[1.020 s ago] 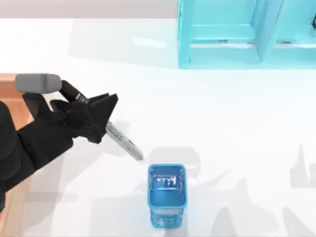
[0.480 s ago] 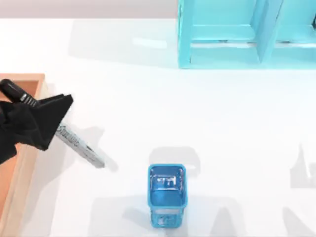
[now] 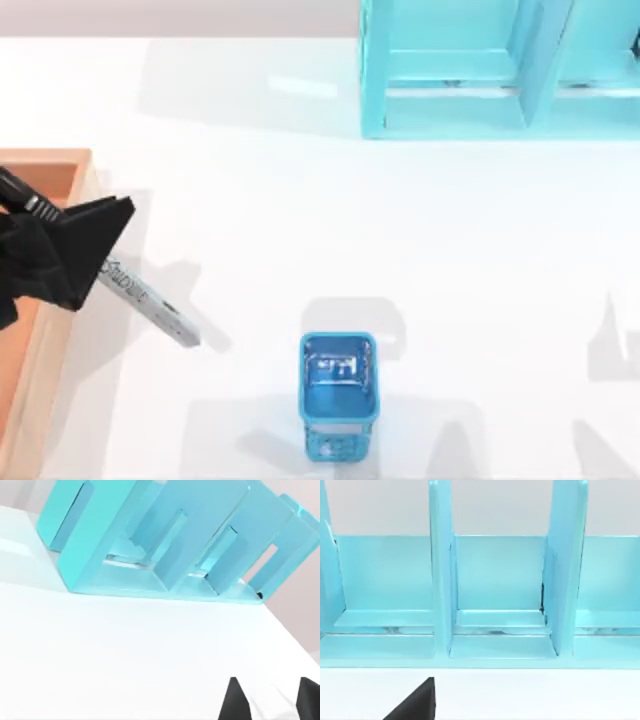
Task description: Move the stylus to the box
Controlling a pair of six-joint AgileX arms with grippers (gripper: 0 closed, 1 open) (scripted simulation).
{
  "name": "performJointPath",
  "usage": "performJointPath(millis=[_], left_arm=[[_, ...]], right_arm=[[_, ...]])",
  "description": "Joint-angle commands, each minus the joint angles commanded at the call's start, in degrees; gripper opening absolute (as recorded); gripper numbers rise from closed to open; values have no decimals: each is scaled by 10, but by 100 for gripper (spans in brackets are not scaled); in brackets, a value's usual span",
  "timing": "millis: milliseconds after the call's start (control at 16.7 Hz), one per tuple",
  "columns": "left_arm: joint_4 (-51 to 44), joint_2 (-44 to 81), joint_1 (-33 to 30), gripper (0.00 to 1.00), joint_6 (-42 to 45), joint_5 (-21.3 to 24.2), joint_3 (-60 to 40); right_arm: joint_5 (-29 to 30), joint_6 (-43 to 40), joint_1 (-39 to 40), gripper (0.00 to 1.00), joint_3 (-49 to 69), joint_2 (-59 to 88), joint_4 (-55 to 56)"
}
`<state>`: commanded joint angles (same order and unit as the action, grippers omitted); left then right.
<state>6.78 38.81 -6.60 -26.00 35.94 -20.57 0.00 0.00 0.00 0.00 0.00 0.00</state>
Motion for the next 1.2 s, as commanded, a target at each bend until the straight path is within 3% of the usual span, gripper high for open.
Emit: performJointPath(millis=[240, 480, 780, 1200], left_arm=[[-32, 27, 7, 0, 34, 10, -10], [-135, 102, 41, 0, 162, 44, -66], [-325, 227, 119, 0, 423, 101, -195], [-652, 429, 255, 0, 883, 182, -416]], right_arm=[[0, 0, 0, 100, 0, 0, 0], [0, 0, 0, 100, 0, 0, 0], [0, 0, 0, 100, 0, 0, 0], [0, 0, 0, 100, 0, 0, 0]])
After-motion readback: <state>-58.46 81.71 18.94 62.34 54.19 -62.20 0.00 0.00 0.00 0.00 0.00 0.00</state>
